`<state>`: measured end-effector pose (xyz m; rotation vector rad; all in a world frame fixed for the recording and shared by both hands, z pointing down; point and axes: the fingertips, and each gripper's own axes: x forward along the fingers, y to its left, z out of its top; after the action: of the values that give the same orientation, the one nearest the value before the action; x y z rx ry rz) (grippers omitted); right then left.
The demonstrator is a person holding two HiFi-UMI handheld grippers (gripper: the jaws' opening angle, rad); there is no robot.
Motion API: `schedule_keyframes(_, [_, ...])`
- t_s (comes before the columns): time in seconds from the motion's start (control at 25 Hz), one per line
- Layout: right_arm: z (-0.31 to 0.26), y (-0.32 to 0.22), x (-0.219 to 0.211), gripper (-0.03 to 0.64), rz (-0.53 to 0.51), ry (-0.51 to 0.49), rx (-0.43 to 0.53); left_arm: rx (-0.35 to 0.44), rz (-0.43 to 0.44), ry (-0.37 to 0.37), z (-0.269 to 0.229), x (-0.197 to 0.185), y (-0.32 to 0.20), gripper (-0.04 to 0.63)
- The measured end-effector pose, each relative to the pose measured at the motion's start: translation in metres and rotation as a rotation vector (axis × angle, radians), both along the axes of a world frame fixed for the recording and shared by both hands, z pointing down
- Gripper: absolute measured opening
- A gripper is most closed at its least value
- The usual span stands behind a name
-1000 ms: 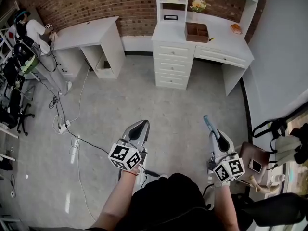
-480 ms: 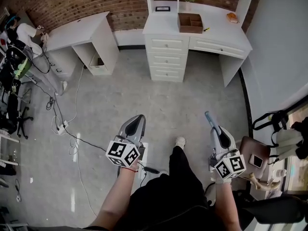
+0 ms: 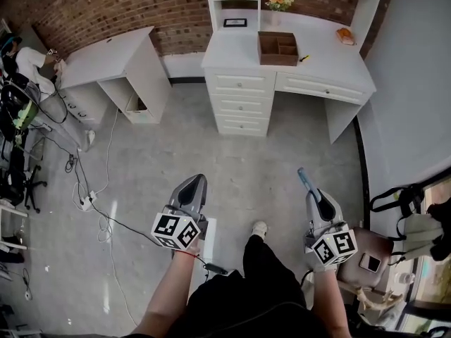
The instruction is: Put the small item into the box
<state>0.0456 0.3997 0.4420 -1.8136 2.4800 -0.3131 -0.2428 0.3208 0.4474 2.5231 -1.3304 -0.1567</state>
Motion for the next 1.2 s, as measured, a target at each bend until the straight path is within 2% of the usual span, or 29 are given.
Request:
schedule_keyframes(0.36, [0.005, -0.078, 0.032, 0.066, -0.007, -0.019, -0.022, -0.038, -0.010, 0.000, 0.006, 0.034, -0.074, 0.003])
schedule_keyframes(0.72, [0.011, -0.139, 0.062, 0.067, -0.015, -0.026, -0.024, -0.036, -0.036, -0.001, 0.005, 0.058, -0.135, 0.003])
schedule_keyframes(1.2, [0.012, -0.182, 0.076, 0.066, -0.031, -0.044, -0.032, -0.031, -0.057, 0.017, 0.002, 0.077, -0.172, 0.003])
